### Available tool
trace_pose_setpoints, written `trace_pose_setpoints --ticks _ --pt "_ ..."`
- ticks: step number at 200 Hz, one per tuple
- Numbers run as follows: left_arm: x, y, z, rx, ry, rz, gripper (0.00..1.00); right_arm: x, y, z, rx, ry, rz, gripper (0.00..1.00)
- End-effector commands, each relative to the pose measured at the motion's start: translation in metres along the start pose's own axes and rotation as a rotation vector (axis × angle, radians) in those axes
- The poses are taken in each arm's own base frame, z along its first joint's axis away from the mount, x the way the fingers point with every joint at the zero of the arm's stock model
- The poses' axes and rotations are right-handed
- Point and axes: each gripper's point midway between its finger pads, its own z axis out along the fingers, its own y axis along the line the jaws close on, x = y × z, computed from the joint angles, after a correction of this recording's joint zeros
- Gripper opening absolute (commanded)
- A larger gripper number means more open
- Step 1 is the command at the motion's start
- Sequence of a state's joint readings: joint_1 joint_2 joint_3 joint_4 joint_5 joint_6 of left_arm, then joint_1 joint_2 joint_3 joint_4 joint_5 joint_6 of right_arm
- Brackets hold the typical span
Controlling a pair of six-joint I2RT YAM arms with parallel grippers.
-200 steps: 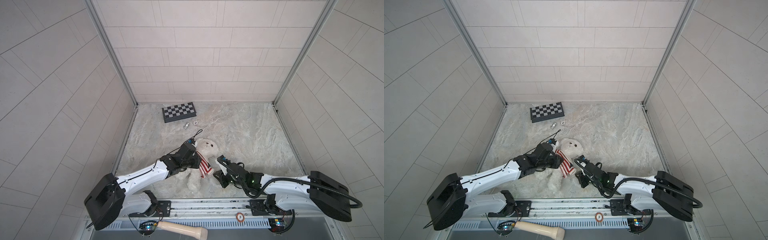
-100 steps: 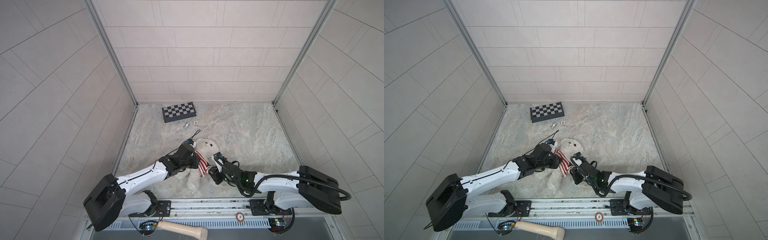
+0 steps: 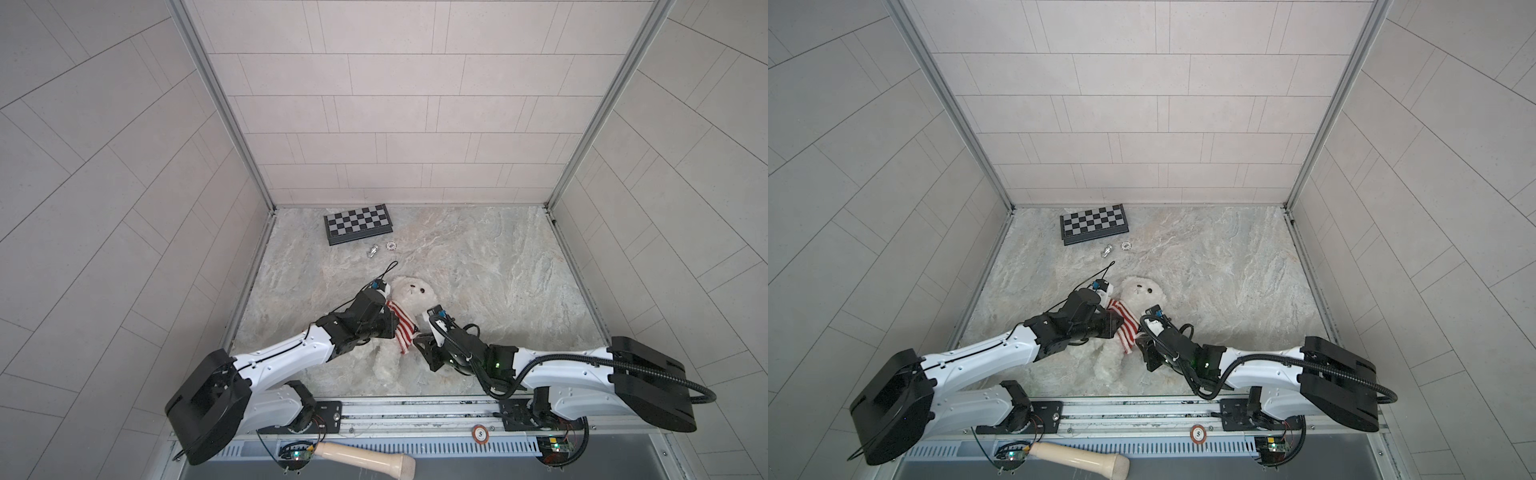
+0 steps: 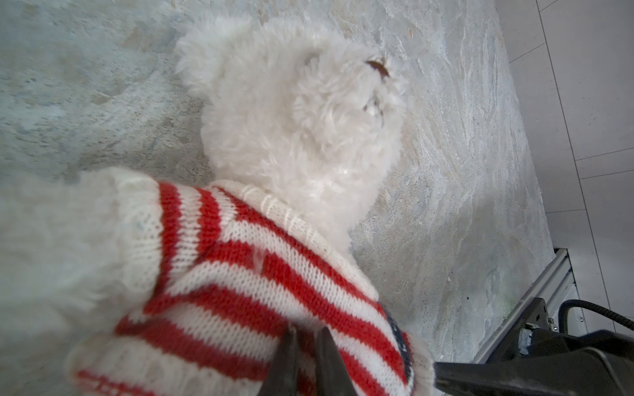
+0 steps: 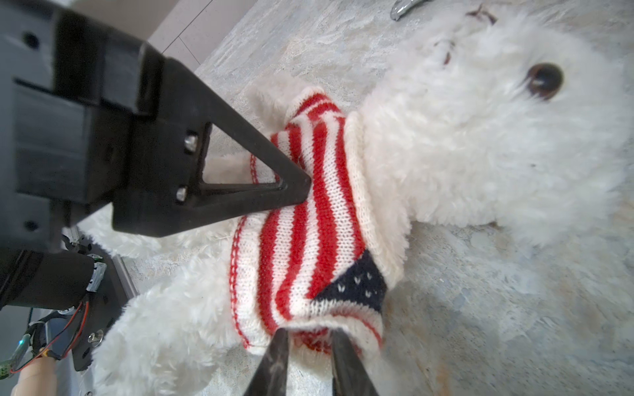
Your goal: Dress the teddy bear
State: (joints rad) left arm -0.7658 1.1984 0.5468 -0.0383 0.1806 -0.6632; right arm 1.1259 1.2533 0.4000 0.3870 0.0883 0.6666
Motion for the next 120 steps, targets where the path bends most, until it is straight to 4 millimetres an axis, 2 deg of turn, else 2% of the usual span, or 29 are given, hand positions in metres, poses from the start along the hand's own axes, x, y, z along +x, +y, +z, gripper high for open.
trace_pose_setpoints --ticks 1,47,71,96,120 --pt "0.01 0.01 0.001 -0.021 0.023 -0.014 0.16 -0.002 -0.005 0.004 0.041 -0.003 -0.001 0.22" --pt "0.013 0.012 0.0 -0.021 0.023 -0.013 0.17 0.003 -0.004 0.009 0.035 0.003 0.015 0.14" --pt "0.014 0.013 0.0 -0.023 0.023 -0.014 0.16 0.004 -0.006 0.005 0.038 0.004 0.026 0.13" --pt "0.015 0.014 0.001 -0.024 0.025 -0.014 0.16 0.006 -0.008 -0.002 0.037 -0.007 0.045 0.16" --pt "0.016 0.015 0.001 -0.028 0.03 -0.014 0.16 0.013 -0.01 -0.005 0.042 -0.004 0.06 0.1"
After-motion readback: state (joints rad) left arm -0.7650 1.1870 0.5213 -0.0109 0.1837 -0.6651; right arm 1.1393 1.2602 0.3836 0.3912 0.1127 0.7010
